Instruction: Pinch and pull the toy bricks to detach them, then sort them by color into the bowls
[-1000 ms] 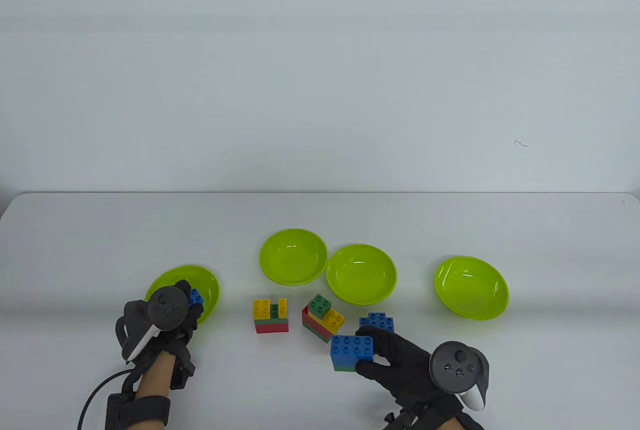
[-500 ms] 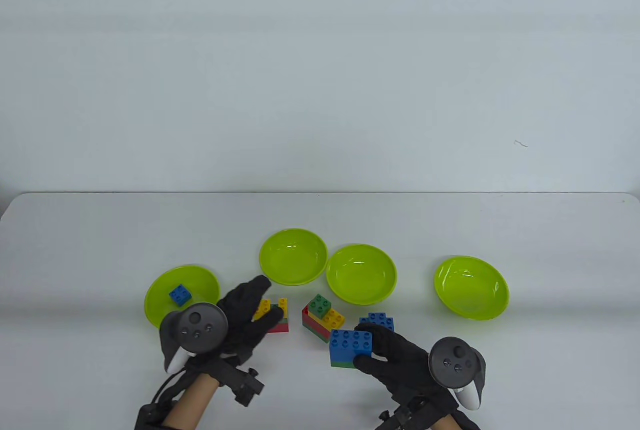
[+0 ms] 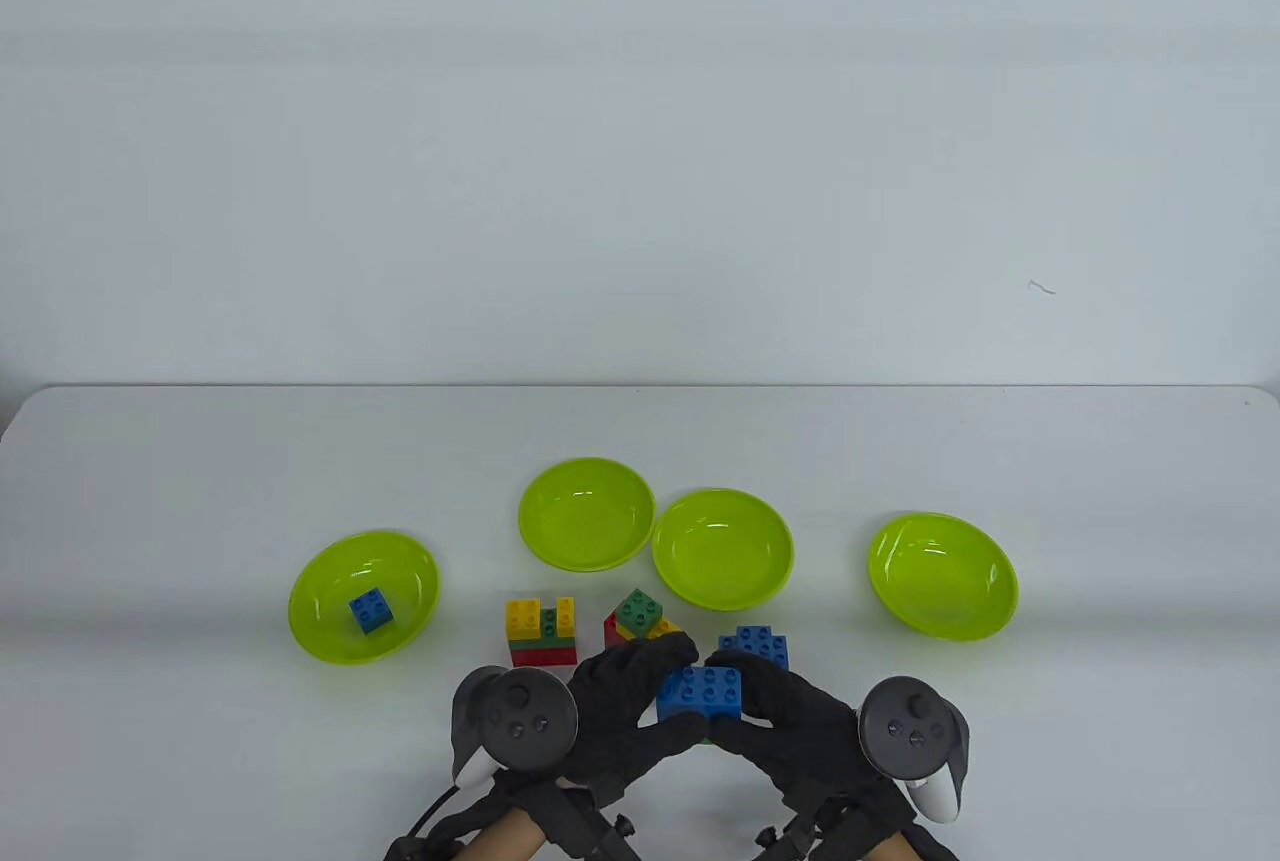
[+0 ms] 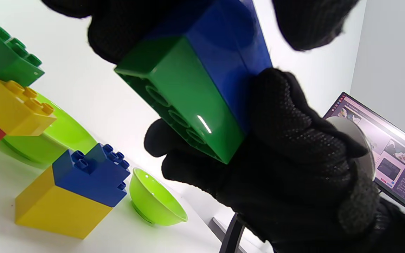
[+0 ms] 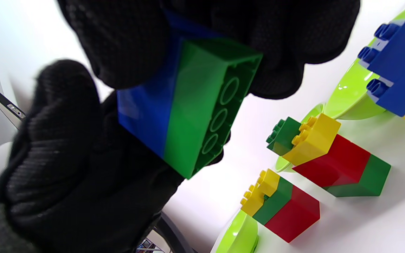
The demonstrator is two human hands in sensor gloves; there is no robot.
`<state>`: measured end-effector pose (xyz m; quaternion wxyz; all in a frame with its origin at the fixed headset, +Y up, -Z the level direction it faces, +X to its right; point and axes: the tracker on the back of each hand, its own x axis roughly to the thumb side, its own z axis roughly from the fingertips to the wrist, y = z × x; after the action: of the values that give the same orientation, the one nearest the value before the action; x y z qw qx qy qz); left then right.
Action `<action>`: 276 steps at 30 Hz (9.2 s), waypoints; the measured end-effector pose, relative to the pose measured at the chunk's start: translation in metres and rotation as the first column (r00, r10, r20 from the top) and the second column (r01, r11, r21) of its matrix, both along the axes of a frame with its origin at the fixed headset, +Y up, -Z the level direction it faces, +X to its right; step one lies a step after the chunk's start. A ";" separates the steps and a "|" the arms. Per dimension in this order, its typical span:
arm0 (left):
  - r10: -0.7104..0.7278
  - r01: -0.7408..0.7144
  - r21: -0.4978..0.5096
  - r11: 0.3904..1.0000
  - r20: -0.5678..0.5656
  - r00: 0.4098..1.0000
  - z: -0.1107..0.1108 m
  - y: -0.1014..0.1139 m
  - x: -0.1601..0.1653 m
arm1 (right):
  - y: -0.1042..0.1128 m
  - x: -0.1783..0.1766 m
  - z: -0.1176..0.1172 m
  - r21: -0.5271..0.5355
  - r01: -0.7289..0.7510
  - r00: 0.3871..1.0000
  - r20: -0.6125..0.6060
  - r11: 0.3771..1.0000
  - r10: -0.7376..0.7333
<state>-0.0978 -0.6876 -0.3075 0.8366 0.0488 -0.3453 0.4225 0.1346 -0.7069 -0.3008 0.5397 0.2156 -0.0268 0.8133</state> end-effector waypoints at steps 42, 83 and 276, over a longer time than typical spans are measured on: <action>-0.105 0.137 0.293 0.946 -0.121 0.987 0.009 0.016 0.003 | 0.002 -0.002 0.006 0.054 -0.012 0.999 0.045 0.998 0.010; -0.436 0.372 -0.252 0.893 -0.693 0.574 -0.055 -0.043 -0.214 | -0.001 0.003 0.006 0.061 -0.017 0.998 0.056 0.998 0.014; 0.013 -0.003 0.093 0.996 -0.114 0.993 -0.014 0.022 -0.025 | 0.037 0.007 0.018 0.212 -0.309 0.951 0.069 0.927 0.301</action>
<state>-0.1225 -0.6651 -0.3217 0.8501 0.1131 -0.3159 0.4058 0.1411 -0.6704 -0.2825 0.3789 0.2614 -0.0924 0.8829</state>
